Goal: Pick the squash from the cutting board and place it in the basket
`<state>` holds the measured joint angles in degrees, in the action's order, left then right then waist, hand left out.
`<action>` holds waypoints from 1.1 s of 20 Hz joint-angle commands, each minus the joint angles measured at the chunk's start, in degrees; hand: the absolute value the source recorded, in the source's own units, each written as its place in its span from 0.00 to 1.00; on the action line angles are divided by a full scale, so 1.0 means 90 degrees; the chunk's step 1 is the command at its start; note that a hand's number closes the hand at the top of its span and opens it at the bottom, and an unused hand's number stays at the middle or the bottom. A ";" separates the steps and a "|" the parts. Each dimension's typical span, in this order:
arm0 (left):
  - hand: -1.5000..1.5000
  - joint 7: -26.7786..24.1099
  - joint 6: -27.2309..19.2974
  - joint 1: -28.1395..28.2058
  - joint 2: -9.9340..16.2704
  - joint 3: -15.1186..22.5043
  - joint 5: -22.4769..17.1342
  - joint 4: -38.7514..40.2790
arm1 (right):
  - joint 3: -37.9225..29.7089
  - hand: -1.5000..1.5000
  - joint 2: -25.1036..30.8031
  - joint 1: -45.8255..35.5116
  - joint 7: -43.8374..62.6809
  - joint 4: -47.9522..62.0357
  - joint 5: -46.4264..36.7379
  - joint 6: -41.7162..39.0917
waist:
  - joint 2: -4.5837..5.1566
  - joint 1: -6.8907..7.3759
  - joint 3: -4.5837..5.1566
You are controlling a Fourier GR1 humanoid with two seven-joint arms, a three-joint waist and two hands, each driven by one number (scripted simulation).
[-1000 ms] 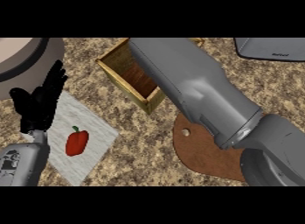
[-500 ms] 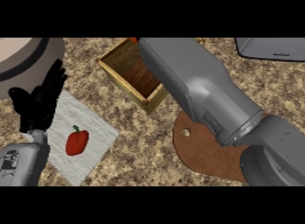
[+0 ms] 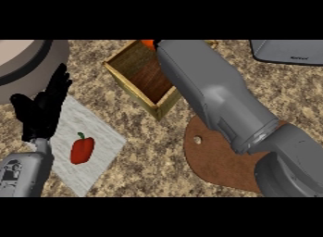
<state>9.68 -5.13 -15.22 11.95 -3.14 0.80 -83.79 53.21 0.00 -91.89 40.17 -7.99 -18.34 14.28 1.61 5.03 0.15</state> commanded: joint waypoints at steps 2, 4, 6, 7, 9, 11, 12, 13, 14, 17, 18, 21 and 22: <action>0.50 -0.0253 -0.0030 -0.0030 -0.0077 0.0071 0.0125 0.0217 | -0.0005 1.00 0.0000 0.0076 -0.0267 0.0369 -0.0125 0.0067 | 0.0059 -0.0001 0.0001; 0.50 -0.0113 -0.0023 0.0041 -0.0046 -0.0018 0.0037 0.0098 | -0.0005 1.00 0.0000 -0.0067 0.0069 0.0099 -0.0135 -0.0451 | -0.0011 0.0006 0.0000; 0.50 -0.0133 -0.0009 -0.0048 -0.0011 -0.0030 0.0070 0.0197 | 0.0017 1.00 0.0000 0.0198 -0.0131 0.0129 -0.0206 -0.0145 | 0.0007 -0.0013 -0.0002; 0.50 -0.0099 -0.0092 -0.0175 -0.0096 0.0035 0.0119 0.0148 | 0.0084 1.00 0.0000 0.0268 -0.0017 0.0163 -0.0270 -0.0128 | 0.0036 0.0058 0.0000; 0.50 -0.0020 0.0164 -0.0034 0.0130 -0.0175 -0.0129 0.0045 | 0.0004 1.00 0.0000 0.0385 -0.0167 0.0198 -0.0234 -0.0258 | -0.0001 0.0020 -0.0003; 0.50 -0.0063 -0.0059 0.0005 -0.0209 0.0120 0.0091 0.0089 | -0.0034 1.00 0.0000 0.0306 -0.0152 0.0297 -0.0252 -0.0173 | 0.0011 0.0014 -0.0005; 0.50 -0.0183 0.0123 0.0053 0.0101 -0.0137 -0.0035 0.0069 | -0.0215 1.00 0.0000 0.0084 -0.0298 0.0156 -0.0092 -0.0566 | -0.0024 -0.0024 -0.0005; 0.50 -0.0105 0.0132 -0.0070 0.0075 -0.0075 -0.0030 -0.0017 | -0.0131 1.00 0.0000 0.0353 -0.0099 0.0142 -0.0145 -0.0564 | 0.0020 0.0100 -0.0002; 0.50 -0.0002 0.0141 -0.0325 0.0088 -0.0150 -0.0063 0.0313 | -0.0135 1.00 0.0000 0.0526 -0.0084 -0.0046 -0.0156 -0.0478 | 0.0002 -0.0038 -0.0003; 0.50 -0.0168 0.0089 0.0162 -0.0056 0.0010 0.0031 0.0051 | -0.0242 1.00 0.0000 0.0485 -0.0191 0.0197 -0.0129 -0.0446 | 0.0009 0.0060 -0.0004; 0.50 -0.0199 0.0141 0.0189 0.0025 -0.0092 -0.0033 0.0084 | -0.0247 1.00 0.0000 0.0583 -0.0311 0.0270 -0.0148 -0.0413 | 0.0011 0.0037 -0.0005; 0.50 -0.0093 0.0203 -0.0080 0.0161 -0.0143 -0.0031 0.0057 | -0.0342 1.00 0.0000 0.0614 -0.0129 0.0198 -0.0094 -0.0455 | 0.0031 0.0076 -0.0004; 0.50 -0.0107 0.0002 -0.0031 -0.0010 -0.0088 0.0077 0.0134 | -0.0460 1.00 0.0000 0.0304 -0.0119 0.0093 -0.0008 -0.0865 | -0.0017 -0.0030 -0.0005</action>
<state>8.91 -4.42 -15.58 12.28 -4.02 0.91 -82.86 50.45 0.00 -87.90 38.70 -6.75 -19.19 9.33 1.62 5.07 0.10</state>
